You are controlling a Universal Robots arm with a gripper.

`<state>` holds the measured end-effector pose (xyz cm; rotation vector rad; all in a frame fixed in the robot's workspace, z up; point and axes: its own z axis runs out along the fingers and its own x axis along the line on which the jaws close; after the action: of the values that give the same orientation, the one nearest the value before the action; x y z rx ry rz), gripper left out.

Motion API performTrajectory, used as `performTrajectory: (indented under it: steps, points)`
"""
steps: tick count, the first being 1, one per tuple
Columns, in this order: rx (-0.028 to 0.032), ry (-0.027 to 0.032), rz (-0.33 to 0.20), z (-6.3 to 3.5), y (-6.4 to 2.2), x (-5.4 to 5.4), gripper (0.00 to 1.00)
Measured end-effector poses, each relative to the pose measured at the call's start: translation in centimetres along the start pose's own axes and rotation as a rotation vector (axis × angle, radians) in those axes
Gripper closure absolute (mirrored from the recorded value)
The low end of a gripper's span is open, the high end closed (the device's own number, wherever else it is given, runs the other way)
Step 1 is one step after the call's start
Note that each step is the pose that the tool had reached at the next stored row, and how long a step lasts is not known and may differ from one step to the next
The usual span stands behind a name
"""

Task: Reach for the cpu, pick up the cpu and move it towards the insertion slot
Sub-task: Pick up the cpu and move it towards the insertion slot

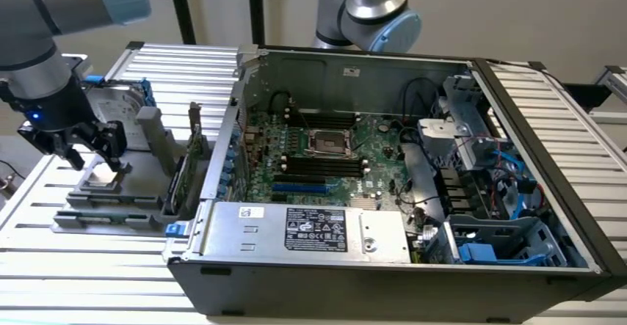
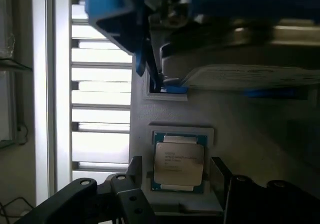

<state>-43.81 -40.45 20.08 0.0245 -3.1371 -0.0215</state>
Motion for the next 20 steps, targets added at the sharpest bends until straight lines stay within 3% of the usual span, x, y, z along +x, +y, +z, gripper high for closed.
performTrajectory:
  steps: [5, 13, 20]
  points:
    - [0.0008, 0.0, 0.012, 0.39, 0.04, -0.02, 0.35]
    - [0.008, 0.0, 0.018, 0.66, 0.04, -0.21, 0.35]
    - [0.009, -0.0002, 0.018, 1.03, 0.18, -0.38, 0.35]
